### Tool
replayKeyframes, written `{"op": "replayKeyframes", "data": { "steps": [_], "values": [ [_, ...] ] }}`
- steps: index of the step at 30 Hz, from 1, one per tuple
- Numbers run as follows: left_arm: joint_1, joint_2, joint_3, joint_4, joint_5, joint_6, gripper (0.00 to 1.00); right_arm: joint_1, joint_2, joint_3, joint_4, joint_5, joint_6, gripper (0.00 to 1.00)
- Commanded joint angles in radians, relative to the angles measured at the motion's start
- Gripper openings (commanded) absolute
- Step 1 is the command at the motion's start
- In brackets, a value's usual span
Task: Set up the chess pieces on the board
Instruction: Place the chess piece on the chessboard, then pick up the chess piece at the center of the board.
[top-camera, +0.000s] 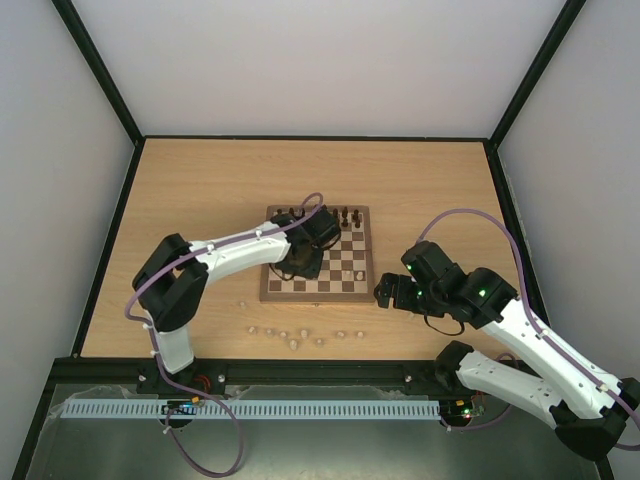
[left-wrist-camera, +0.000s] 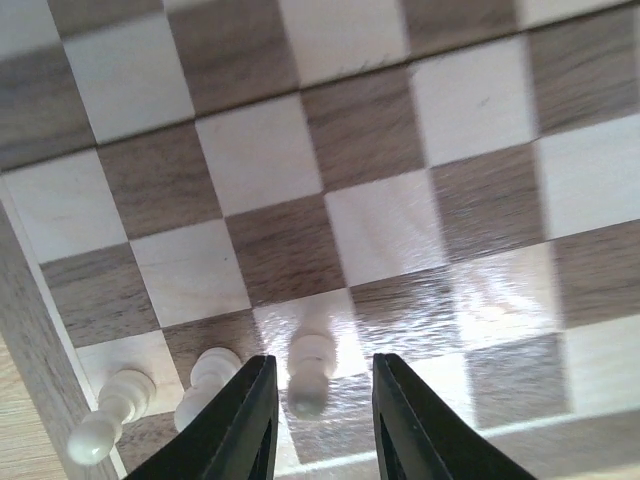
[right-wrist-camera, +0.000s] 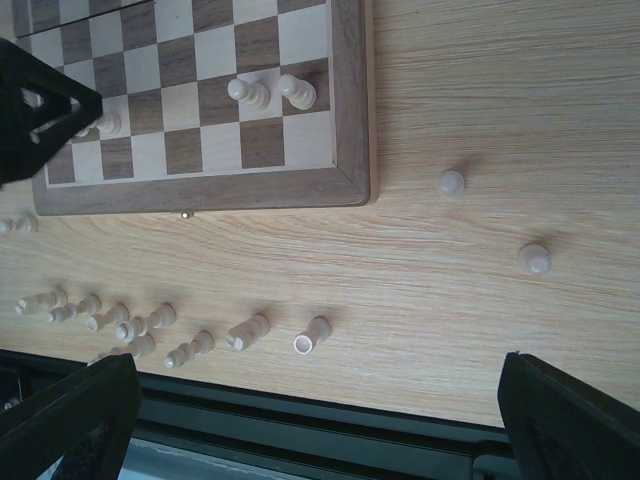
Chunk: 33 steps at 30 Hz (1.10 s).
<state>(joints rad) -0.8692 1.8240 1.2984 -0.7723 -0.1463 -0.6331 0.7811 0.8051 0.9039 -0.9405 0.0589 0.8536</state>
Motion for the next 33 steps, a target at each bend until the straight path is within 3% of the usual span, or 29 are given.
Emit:
{"op": "replayKeyframes", "data": {
  "steps": [1,7,14,18,27,33],
  "values": [
    [0.005,-0.091,0.128,-0.08,0.013,0.002,0.32,0.004,0.007,-0.004,-0.027,-0.008,0.005,0.99],
    [0.005,-0.202,0.229,-0.177,0.043,0.018,0.5,0.004,0.034,-0.023,-0.004,-0.037,0.018,0.99],
    [0.023,-0.384,0.143,-0.178,0.118,0.036,0.74,0.003,0.071,-0.044,0.029,-0.059,0.028,0.99],
    [0.033,-0.459,0.094,-0.194,0.115,0.02,0.98,0.004,0.096,-0.054,0.041,-0.053,0.022,0.99],
    [0.042,-0.571,0.067,-0.302,0.066,-0.014,0.99,0.004,0.154,-0.144,0.082,0.003,0.049,0.99],
    [0.045,-0.65,-0.028,-0.279,0.069,-0.059,0.99,0.004,0.232,-0.205,0.118,0.035,0.062,0.98]
  ]
}}
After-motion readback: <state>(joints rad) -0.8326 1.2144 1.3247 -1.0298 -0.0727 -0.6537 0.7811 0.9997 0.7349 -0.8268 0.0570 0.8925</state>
